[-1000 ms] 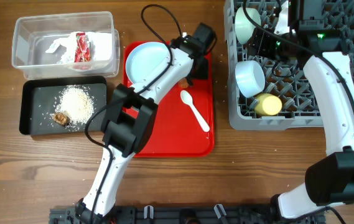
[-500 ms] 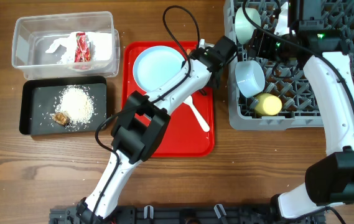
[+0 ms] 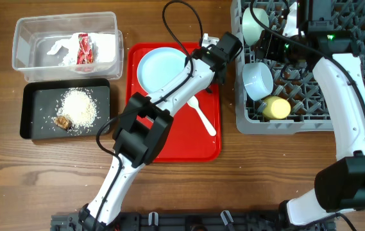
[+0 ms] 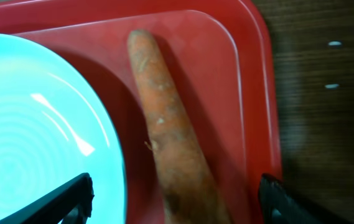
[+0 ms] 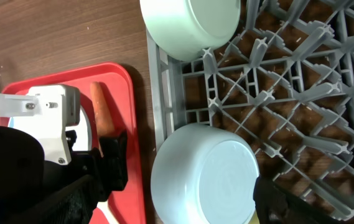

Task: Sort waste into correct bins and load items into the dishwasher rack
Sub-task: 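Reach the left gripper across the red tray and grasp the carrot, then carry the carrot left and drop it onto the black tray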

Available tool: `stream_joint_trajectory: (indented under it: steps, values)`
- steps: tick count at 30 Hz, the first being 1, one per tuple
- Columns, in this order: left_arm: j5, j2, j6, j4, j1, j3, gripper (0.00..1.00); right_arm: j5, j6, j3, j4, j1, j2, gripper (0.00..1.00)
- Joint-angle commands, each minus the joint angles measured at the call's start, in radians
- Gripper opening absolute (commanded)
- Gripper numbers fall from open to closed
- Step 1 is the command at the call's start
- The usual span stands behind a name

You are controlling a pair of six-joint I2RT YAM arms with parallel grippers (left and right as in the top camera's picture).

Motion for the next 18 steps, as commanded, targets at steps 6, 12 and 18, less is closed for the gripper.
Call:
stream_joint_trajectory:
  steps: [6,12,18]
  values:
    - [0.068,0.014,-0.24,0.007,-0.02,0.008,0.65,0.0,-0.042,-0.001,-0.044,0.001,0.01,0.83]
    - [0.068,0.046,-0.275,0.019,-0.011,0.006,0.57,0.0,-0.042,-0.001,-0.048,0.001,0.01,0.83]
    - [0.072,0.102,-0.332,0.038,0.029,0.006,0.57,0.0,-0.042,-0.001,-0.048,0.001,0.01,0.83]
